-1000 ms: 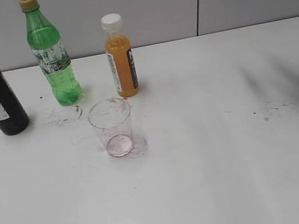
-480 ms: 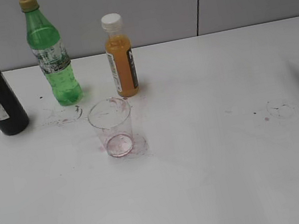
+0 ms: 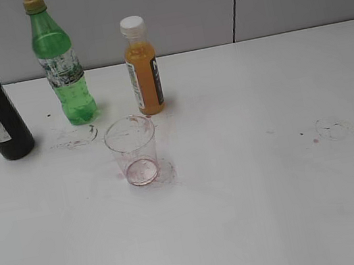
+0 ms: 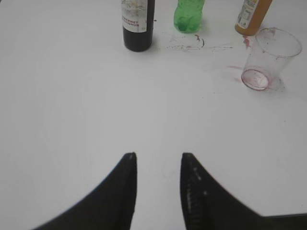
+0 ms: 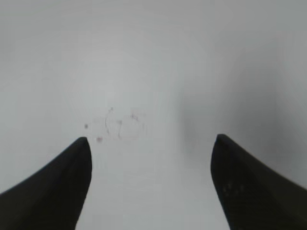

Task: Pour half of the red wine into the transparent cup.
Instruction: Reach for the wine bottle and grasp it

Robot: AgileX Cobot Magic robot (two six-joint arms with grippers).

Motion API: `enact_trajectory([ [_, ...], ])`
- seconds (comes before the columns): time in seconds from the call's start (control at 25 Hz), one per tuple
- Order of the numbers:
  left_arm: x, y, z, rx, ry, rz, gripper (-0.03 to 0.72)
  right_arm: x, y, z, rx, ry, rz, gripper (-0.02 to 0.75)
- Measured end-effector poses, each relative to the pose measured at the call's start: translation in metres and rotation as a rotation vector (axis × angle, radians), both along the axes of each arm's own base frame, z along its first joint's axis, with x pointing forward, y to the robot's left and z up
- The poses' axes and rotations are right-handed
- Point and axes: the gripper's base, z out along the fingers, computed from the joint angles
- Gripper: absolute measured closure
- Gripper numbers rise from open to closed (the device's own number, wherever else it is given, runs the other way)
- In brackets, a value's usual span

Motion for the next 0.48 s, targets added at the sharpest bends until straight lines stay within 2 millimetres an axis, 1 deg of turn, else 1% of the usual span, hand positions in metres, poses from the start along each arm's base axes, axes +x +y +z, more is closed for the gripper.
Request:
enact_trajectory([
  [0.12,0.0,0.0,0.0,0.0,0.0,0.0,0.456,-0.01,0.002,0.007,0.011,0.112,0.034,0.156],
  [0.28,0.0,0.0,0.0,0.0,0.0,0.0,0.456,-0.021,0.003,0.018,0.015,0.111,0.051,0.156],
  [0.36,0.0,0.0,0.0,0.0,0.0,0.0,0.456,-0.035,0.004,0.025,0.02,0.098,0.052,0.156],
  [0.48,0.0,0.0,0.0,0.0,0.0,0.0,0.456,-0.067,0.004,0.034,0.015,0.079,0.064,0.156],
])
